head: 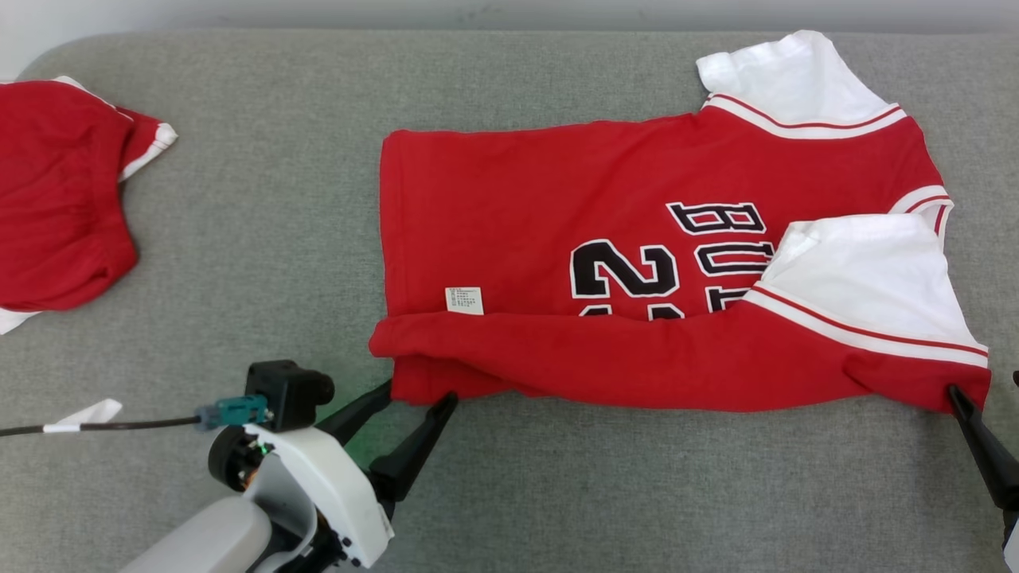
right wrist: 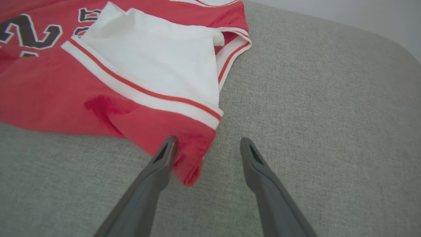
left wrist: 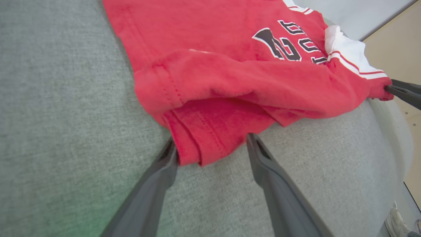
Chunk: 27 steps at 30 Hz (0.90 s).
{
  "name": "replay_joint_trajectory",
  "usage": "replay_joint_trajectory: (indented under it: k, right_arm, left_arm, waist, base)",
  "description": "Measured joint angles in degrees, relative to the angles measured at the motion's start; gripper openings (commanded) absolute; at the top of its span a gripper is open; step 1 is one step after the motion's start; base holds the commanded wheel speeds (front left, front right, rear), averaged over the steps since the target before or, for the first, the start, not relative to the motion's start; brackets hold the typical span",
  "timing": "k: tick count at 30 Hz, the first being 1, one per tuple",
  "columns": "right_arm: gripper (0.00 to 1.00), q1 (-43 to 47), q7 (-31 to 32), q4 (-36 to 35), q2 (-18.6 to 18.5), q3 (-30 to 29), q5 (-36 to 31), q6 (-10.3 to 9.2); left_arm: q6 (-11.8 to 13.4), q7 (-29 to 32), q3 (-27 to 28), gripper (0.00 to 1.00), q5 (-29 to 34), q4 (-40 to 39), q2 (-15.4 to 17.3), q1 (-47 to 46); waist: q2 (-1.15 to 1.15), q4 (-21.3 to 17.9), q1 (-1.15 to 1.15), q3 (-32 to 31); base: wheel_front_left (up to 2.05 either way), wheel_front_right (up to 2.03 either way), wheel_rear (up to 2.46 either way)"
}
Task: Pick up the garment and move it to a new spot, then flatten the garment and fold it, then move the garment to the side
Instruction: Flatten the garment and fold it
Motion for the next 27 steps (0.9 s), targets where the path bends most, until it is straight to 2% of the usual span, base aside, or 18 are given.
replay_joint_trajectory:
  k: [5, 13, 21, 22, 23, 24, 25, 26, 27]
  right_arm:
    - [1.0, -0.09, 0.25, 0.7, 0.59, -0.04, -0.18, 0.0]
    - [1.0, -3.87, 1.21, 3.27, 1.67, 4.76, 1.25, 0.0]
    - [1.0, -7.36, 1.23, 6.02, 0.83, 7.26, 1.69, 0.0]
    - [1.0, -7.72, 1.23, 6.27, 0.7, 7.67, 1.91, 0.0]
    - [1.0, -8.07, 1.23, 6.56, 0.58, 8.01, 2.1, 0.0]
    - [0.89, -8.32, 1.23, 6.81, 0.45, 8.5, 2.26, 0.0]
    - [0.38, -8.6, 1.22, 6.95, 0.31, 8.94, 2.6, 0.0]
    - [0.02, -8.96, 1.15, 7.27, 0.23, 9.15, 2.91, 0.0]
    - [0.0, -9.27, 1.02, 7.53, 0.04, 9.37, 3.39, 0.0]
  left_arm:
    - [-0.1, 0.52, -0.18, 1.0, -0.05, -0.13, -0.32, -0.98]
    - [-0.87, 1.03, -0.43, 1.0, -0.05, 0.12, -0.71, -2.32]
    - [-1.88, 1.47, -0.67, 1.0, -0.14, 0.99, -1.35, -3.75]
    - [-2.01, 1.62, -0.67, 0.76, -0.27, 1.2, -1.44, -3.84]
    - [-2.11, 1.62, -0.68, 0.44, -0.42, 1.44, -1.57, -3.93]
    - [-2.33, 1.62, -0.68, 0.21, -0.51, 1.68, -1.71, -4.02]
    - [-2.47, 1.62, -0.65, 0.0, -0.69, 1.94, -1.98, -4.15]
    - [-2.9, 1.62, -0.67, 0.0, -0.94, 2.18, -2.23, -4.3]
    - [-3.22, 1.62, -0.77, 0.0, -1.03, 2.38, -2.5, -4.36]
  waist:
    - [0.0, -0.18, 0.0, 0.53]
    - [0.0, -0.44, 0.0, 1.6]
    - [0.0, 0.22, 0.0, 2.09]
    - [0.0, 0.26, 0.0, 2.16]
    - [0.0, 0.28, 0.0, 2.24]
    - [0.0, 0.29, 0.0, 2.3]
    - [0.0, 0.29, 0.0, 2.34]
    - [0.0, 0.28, 0.0, 2.35]
    - [0.0, 0.27, 0.0, 2.32]
  base:
    - [0.0, 0.0, 0.0]
    - [0.0, 0.0, 0.0]
    - [0.0, 0.0, 0.0]
    - [0.0, 0.0, 0.0]
    - [0.0, 0.0, 0.0]
    - [0.0, 0.0, 0.0]
    - [0.0, 0.0, 0.0]
    - [0.0, 0.0, 0.0]
    - [0.0, 0.0, 0.0]
